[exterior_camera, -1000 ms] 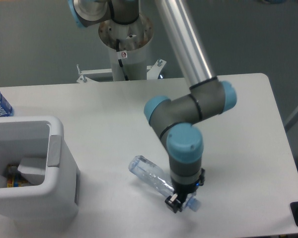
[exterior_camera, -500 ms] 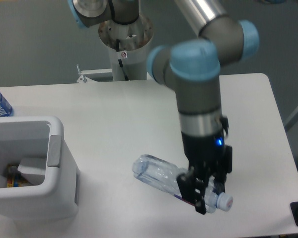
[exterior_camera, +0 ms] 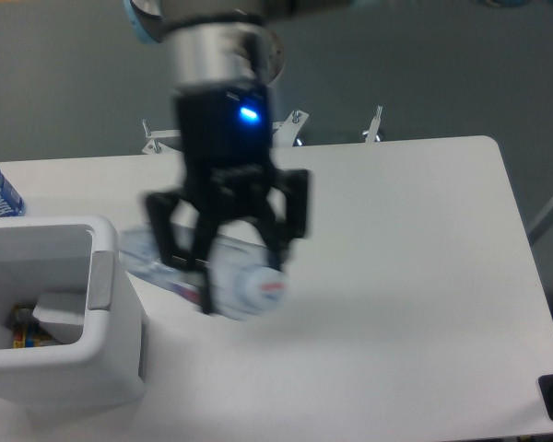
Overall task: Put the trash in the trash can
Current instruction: 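Lift the bottle and carry it over the white bin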
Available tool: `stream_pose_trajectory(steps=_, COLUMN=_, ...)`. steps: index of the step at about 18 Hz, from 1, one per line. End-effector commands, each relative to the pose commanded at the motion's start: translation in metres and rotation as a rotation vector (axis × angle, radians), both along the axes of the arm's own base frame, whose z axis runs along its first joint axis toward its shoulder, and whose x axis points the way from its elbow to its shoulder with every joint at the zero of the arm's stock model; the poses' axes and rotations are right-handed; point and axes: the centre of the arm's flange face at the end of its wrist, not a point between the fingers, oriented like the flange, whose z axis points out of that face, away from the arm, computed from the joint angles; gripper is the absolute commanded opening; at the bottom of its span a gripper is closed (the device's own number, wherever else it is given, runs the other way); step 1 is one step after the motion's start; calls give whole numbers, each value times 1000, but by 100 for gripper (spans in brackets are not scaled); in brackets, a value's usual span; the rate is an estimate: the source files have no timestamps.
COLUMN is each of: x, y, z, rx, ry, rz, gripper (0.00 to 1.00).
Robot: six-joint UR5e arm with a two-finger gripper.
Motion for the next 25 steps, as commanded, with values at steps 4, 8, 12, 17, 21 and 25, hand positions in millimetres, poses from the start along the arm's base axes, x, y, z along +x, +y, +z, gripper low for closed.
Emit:
stream_pose_trajectory(steps=4, x=35, y=22, z=-17, rx=-68, ry=83, rz=-143, gripper=55)
stream_pose_trajectory(steps=8, x=63, y=47, z=-45, rx=-118, ry=104, rz=-234, gripper=55)
stream_pose_trajectory(steps=12, x=74, y=68, z=-73, rx=-153, ry=87, rz=-266, gripper=55)
stream_pose_trajectory(steps=17, x=81, y=76, z=-99, rx=-199, ry=87, rz=-304, gripper=97)
stream_pose_trajectory(steps=21, x=89, y=73, z=-96, rx=-215, ry=133, rz=-354, gripper=100)
stream_pose_trajectory(steps=25, x=79, y=69, z=-90, rx=-215, ry=153, rz=-338, gripper=100)
